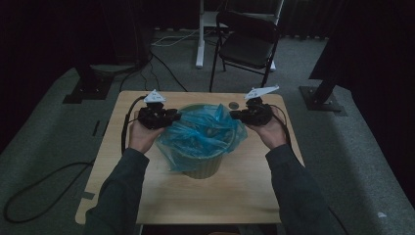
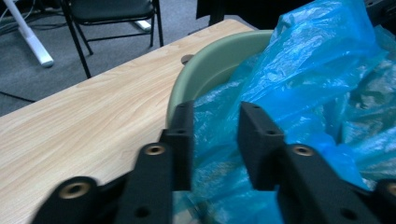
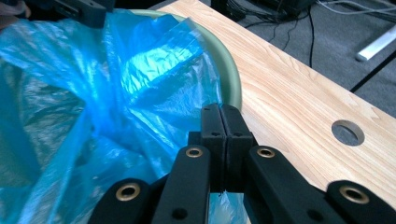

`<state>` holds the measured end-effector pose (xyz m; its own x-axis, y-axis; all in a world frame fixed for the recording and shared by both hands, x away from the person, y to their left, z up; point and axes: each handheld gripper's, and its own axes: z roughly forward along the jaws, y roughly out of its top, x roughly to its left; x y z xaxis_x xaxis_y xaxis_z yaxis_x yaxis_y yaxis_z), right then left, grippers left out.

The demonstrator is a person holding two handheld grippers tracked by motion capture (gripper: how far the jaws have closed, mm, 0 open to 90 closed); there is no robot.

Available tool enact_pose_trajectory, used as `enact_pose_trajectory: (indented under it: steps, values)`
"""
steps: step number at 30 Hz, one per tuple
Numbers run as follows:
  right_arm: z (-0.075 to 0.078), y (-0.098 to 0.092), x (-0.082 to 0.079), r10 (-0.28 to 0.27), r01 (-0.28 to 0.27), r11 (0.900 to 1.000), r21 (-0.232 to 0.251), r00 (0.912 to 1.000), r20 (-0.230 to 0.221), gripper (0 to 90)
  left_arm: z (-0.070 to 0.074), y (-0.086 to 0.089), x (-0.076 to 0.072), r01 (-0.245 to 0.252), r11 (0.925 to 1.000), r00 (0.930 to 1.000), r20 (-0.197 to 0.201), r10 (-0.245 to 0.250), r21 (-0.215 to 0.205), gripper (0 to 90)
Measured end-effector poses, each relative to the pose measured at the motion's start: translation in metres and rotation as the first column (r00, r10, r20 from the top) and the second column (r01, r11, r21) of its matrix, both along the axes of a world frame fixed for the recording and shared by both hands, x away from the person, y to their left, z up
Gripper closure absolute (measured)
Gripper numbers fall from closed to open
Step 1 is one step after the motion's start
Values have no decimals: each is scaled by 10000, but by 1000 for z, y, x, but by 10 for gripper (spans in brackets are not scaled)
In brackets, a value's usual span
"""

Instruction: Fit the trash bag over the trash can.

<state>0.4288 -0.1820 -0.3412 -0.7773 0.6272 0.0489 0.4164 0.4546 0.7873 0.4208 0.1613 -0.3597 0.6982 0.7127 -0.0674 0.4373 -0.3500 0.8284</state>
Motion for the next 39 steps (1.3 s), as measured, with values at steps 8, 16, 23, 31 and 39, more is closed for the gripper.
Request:
enact_pose_trajectory:
  steps: [8, 16, 23, 31, 39]
  values:
    - [-11, 6, 16, -608, 601, 9979, -245, 9976, -319, 896, -2, 4, 12, -538, 9980, 9985, -45, 537, -343, 836]
    - [-17, 6, 23, -597, 569, 9980, -290, 9925, -1068, 898, -8, 11, 24, -1108, 9928, 9936, -266, 1096, -462, 847]
    - [-16, 9, 11, -67, 1, 9987, -514, 9916, -1293, 900, -12, 13, 24, -796, 9959, 9957, -514, 773, -440, 884]
    - [-21, 13, 8, -163, 23, 9945, -1047, 9910, -1329, 900, -13, 9, 26, -537, 9980, 9971, -549, 518, -341, 889]
    - [-32, 3, 16, -1085, 864, 9873, -1333, 9797, -1686, 900, -11, 18, 23, -495, 9978, 9974, -548, 470, -446, 813]
